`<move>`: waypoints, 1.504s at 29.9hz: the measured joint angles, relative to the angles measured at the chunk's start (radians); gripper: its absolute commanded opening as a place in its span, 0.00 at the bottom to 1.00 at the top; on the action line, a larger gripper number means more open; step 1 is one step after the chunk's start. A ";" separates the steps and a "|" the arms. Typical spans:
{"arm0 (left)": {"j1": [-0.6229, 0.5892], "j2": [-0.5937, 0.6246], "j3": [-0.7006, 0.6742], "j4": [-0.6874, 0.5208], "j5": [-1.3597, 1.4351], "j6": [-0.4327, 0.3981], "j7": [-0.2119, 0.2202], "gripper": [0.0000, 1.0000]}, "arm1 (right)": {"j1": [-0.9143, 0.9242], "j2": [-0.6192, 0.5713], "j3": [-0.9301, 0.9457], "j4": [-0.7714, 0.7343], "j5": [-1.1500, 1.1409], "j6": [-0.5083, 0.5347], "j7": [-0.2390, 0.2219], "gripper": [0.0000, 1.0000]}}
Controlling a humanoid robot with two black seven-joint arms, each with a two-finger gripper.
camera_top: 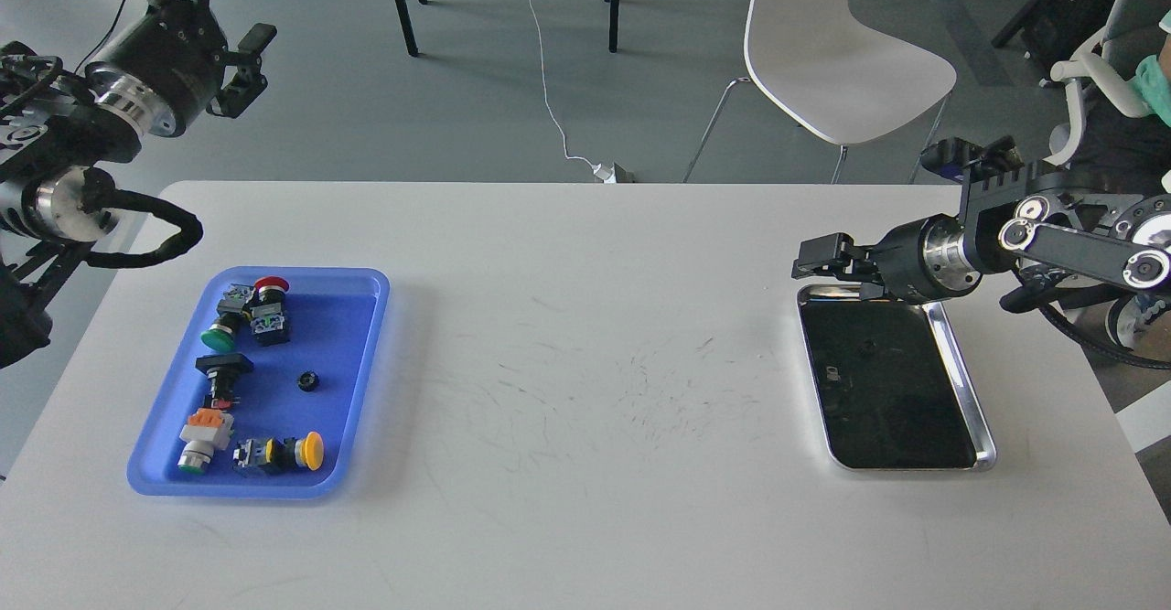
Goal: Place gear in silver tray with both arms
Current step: 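Lower the gear onto the steel tray and open the right gripper, then raise the right arm and move the left gripper to the blue tray, then grasp another small black gear in the blue tray with the left gripper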
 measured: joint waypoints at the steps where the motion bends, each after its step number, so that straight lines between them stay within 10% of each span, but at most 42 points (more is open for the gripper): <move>1: 0.000 0.003 0.000 0.001 -0.001 -0.002 0.001 0.97 | -0.038 0.000 0.078 0.003 0.005 -0.002 0.000 0.95; 18: 0.147 0.230 0.115 -0.424 0.195 0.013 0.006 0.97 | -0.565 0.037 0.981 -0.084 0.577 -0.053 0.104 0.95; 29: 0.259 0.278 0.184 -0.590 0.893 0.020 -0.005 0.97 | -0.698 0.058 1.077 -0.158 0.707 0.033 0.136 0.96; 45: 0.307 0.265 0.282 -0.488 1.941 0.144 -0.105 0.95 | -0.739 0.113 1.073 -0.191 0.719 0.071 0.151 0.96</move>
